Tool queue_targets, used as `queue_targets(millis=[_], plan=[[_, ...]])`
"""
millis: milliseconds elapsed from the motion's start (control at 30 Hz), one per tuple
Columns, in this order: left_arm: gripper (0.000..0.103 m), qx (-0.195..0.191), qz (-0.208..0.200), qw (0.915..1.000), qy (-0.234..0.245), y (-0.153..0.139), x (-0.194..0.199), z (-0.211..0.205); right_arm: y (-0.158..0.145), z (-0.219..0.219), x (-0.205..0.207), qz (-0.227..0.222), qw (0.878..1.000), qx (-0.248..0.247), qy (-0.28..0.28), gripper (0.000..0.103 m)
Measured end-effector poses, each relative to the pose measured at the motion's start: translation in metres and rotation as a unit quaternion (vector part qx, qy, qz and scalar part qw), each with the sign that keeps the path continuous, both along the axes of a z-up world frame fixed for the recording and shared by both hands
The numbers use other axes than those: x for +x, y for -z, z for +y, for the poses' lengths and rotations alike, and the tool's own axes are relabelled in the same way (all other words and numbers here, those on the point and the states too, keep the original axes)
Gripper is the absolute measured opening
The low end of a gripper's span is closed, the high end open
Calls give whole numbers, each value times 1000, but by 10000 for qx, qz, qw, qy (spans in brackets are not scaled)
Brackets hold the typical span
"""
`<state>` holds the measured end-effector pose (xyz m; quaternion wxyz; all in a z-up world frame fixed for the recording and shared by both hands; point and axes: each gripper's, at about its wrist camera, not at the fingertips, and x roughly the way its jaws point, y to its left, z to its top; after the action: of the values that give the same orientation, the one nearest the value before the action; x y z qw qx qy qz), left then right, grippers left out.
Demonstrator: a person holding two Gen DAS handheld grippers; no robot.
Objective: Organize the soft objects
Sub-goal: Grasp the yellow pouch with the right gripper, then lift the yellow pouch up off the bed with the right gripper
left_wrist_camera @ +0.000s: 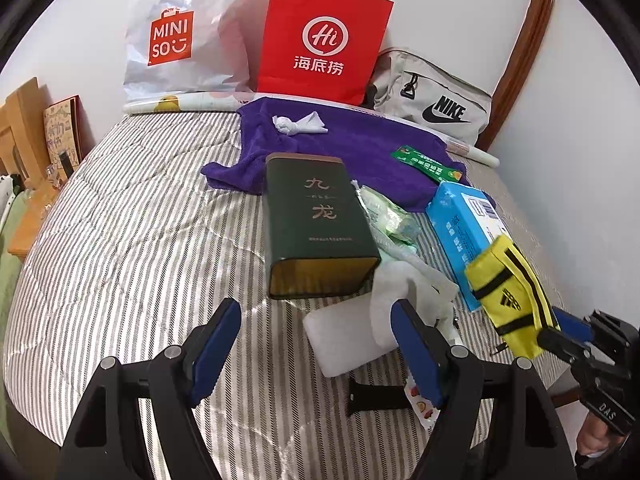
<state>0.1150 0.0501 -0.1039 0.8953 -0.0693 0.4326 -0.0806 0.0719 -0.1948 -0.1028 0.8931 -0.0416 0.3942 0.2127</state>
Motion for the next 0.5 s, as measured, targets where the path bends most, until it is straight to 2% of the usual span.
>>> queue_targets(millis=[167,367,500], plan=[[76,40,2,9999,118,0,-10,-12,11,-20,-15,244,9997,30,36,25],[76,79,25,9998,172,0,-13,-21,37,-41,-15,512,9978,-122,403,25],[76,136,43,9998,139,0,-14,-21,37,-48,-13,425,9972,-150,599,26]])
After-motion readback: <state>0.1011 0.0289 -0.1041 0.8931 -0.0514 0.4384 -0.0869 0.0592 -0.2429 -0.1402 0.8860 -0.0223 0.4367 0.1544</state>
